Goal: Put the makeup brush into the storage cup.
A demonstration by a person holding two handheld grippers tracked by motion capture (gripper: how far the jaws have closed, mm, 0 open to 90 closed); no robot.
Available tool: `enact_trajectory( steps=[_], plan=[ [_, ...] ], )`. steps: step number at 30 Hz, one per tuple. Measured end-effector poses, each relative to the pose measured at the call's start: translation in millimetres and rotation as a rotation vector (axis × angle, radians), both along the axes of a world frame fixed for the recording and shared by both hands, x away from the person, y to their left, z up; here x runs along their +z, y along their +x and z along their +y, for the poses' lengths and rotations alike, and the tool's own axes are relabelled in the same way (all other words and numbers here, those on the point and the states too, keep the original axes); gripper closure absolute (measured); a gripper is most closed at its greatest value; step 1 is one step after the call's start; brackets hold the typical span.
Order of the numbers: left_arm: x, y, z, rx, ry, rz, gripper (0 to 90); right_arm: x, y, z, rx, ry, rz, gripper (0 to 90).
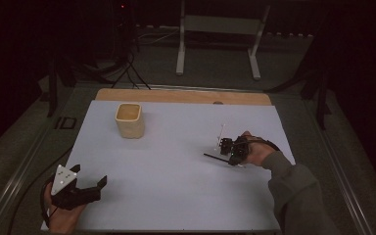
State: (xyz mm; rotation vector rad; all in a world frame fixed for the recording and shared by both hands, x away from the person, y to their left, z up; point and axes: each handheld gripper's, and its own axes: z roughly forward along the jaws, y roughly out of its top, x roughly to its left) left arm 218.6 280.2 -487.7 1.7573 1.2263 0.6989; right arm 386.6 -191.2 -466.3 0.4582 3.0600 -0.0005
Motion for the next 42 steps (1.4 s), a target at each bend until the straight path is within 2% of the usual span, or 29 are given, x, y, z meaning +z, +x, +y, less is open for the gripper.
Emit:
enact_trajectory(
  steps=[11, 21, 28, 42],
  plan=[
    [0.1, -0.1, -0.8, -0.008, 0.002, -0.002, 1.3, 7.0, -3.2, 4.9, 0.023, 0.023, -0.018, 85.7],
    [0.4, -0.7, -1.6, -0.02, 0.002, -0.008, 1.4, 22.9, -4.9, 13.1, 0.055, 0.051, -0.044, 85.7],
    [0.7, -1.0, -2.5, -0.029, 0.003, -0.01, 1.4, 31.5, -6.1, 21.1, 0.076, 0.053, -0.063, 85.7],
    [1.7, -1.9, -5.6, -0.057, 0.007, -0.016, 1.4, 46.4, -10.4, 49.5, 0.155, 0.063, -0.079, 85.6]
  ],
)
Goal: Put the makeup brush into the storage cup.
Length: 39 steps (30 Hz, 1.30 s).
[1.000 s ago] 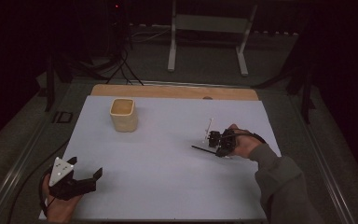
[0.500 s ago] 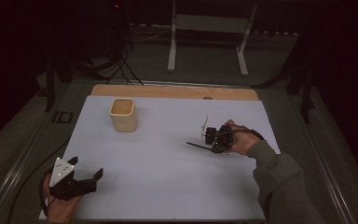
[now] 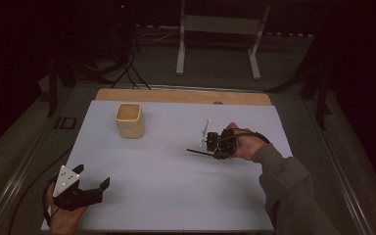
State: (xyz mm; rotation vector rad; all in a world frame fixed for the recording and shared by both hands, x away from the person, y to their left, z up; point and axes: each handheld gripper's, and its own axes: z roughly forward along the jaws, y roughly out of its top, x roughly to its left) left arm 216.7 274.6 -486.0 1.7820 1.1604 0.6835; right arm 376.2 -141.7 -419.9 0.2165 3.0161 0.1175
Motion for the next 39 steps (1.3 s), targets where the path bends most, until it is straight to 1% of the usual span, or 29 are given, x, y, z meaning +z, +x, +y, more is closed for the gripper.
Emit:
enact_trajectory(
  steps=[2, 3, 9, 11, 14, 16, 18, 19, 21, 23, 29, 30, 32, 34, 35, 36, 38, 39],
  plan=[
    [0.1, -0.1, -0.1, -0.002, 0.001, -0.001, 1.4, 1.2, -0.4, 2.1, 0.005, -0.001, -0.002, 85.7],
    [0.3, -0.3, -0.6, -0.005, 0.002, -0.001, 1.4, 4.2, -0.9, 6.9, 0.02, -0.004, -0.005, 85.7],
    [0.6, -0.6, -2.3, -0.011, 0.007, -0.003, 1.4, 10.0, -2.2, 16.8, 0.041, -0.002, -0.014, 85.7],
    [1.0, -0.9, -3.1, -0.013, 0.005, -0.005, 1.4, 12.5, -3.4, 23.4, 0.054, -0.003, -0.018, 85.7],
    [1.3, -1.0, -3.5, -0.016, 0.006, -0.006, 1.4, 13.7, -4.1, 28.2, 0.067, -0.006, -0.024, 85.7],
    [1.5, -0.9, -4.6, -0.02, 0.006, -0.007, 1.4, 14.8, -5.5, 36.4, 0.084, -0.007, -0.028, 85.7],
    [1.8, -1.1, -5.1, -0.021, 0.006, -0.006, 1.4, 15.2, -5.9, 38.5, 0.086, -0.01, -0.027, 85.7],
    [2.8, -1.8, -6.6, -0.026, 0.008, -0.012, 1.4, 15.8, -6.2, 43.6, 0.099, -0.013, -0.034, 85.7],
    [3.4, -2.3, -7.8, -0.029, 0.009, -0.015, 1.4, 16.3, -6.6, 46.0, 0.1, -0.016, -0.034, 85.7],
    [4.1, -2.9, -10.4, -0.036, 0.01, -0.018, 1.6, 18.1, -7.3, 52.9, 0.116, -0.017, -0.036, 85.7],
    [5.2, -3.2, -13.4, -0.045, 0.01, -0.021, 1.5, 20.5, -9.0, 62.1, 0.133, -0.016, -0.043, 85.7],
    [5.7, -3.4, -14.2, -0.047, 0.003, -0.019, 1.5, 21.4, -9.9, 65.6, 0.139, -0.024, -0.044, 85.7],
    [5.8, -3.4, -14.8, -0.049, 0.001, -0.019, 1.5, 21.4, -10.0, 67.3, 0.145, -0.02, -0.046, 85.7],
    [6.0, -3.1, -16.3, -0.055, -0.001, -0.019, 1.5, 22.2, -11.1, 71.3, 0.15, -0.021, -0.047, 85.7],
    [6.4, -3.0, -18.6, -0.066, -0.002, -0.02, 1.6, 22.6, -11.6, 75.3, 0.162, -0.018, -0.047, 85.7],
    [6.4, -3.0, -18.6, -0.066, -0.002, -0.02, 1.5, 23.1, -11.7, 77.0, 0.169, -0.02, -0.049, 85.6],
    [7.2, -2.9, -23.4, -0.087, -0.005, -0.024, 1.5, 24.1, -12.7, 81.6, 0.178, -0.017, -0.051, 85.6],
    [7.2, -2.9, -23.4, -0.087, -0.005, -0.024, 1.5, 24.1, -12.7, 81.6, 0.178, -0.017, -0.051, 85.6]
  ],
)
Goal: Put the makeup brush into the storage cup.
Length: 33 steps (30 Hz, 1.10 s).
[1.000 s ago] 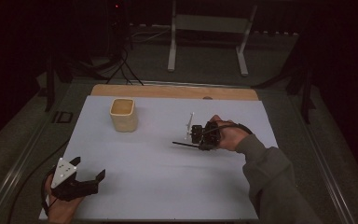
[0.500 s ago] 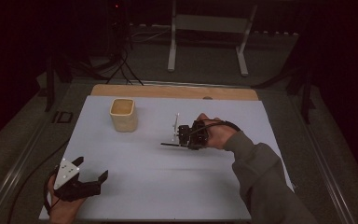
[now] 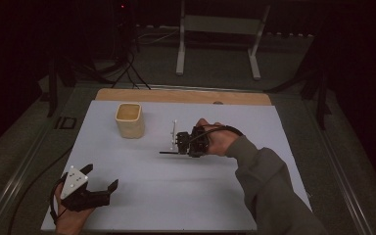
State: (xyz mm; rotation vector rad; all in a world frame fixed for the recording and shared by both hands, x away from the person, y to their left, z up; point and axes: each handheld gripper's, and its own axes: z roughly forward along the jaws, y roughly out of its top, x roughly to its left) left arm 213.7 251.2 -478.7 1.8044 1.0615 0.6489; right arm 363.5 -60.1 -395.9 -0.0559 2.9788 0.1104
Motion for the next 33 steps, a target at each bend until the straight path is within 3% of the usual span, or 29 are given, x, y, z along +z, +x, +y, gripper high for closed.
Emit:
enact_trajectory(
  steps=[10, 33],
  plan=[
    [2.3, 0.6, -12.7, -0.073, 0.0, -0.012, 1.5, 4.2, -4.8, 23.1, 0.067, 0.017, -0.004, 85.7],
    [5.7, 16.8, -46.9, -0.177, -0.006, -0.015, 5.1, 10.6, -21.2, 62.0, 0.189, 0.041, -0.012, 85.6]
  ],
)
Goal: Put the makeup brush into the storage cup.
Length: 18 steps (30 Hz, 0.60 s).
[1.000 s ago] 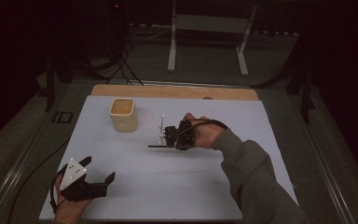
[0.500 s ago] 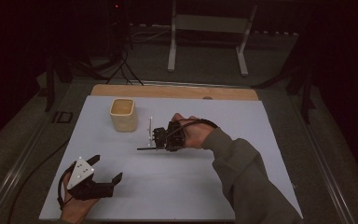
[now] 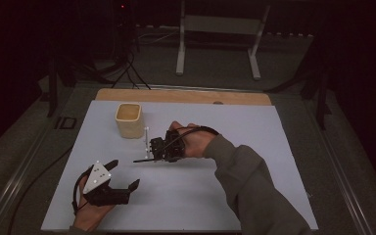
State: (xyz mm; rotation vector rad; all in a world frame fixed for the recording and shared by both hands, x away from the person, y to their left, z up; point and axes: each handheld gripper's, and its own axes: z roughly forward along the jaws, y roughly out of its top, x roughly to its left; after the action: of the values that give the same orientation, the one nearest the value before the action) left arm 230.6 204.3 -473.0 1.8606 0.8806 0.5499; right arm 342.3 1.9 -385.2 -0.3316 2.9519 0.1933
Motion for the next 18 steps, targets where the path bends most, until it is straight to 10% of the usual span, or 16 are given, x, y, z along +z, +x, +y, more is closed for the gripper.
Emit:
enact_trajectory(
  steps=[18],
  plan=[
    [1.7, 7.7, -23.5, -0.111, -0.046, 0.0, 20.4, 3.0, -21.1, 15.2, 0.093, 0.006, -0.01, 85.6]
  ],
)
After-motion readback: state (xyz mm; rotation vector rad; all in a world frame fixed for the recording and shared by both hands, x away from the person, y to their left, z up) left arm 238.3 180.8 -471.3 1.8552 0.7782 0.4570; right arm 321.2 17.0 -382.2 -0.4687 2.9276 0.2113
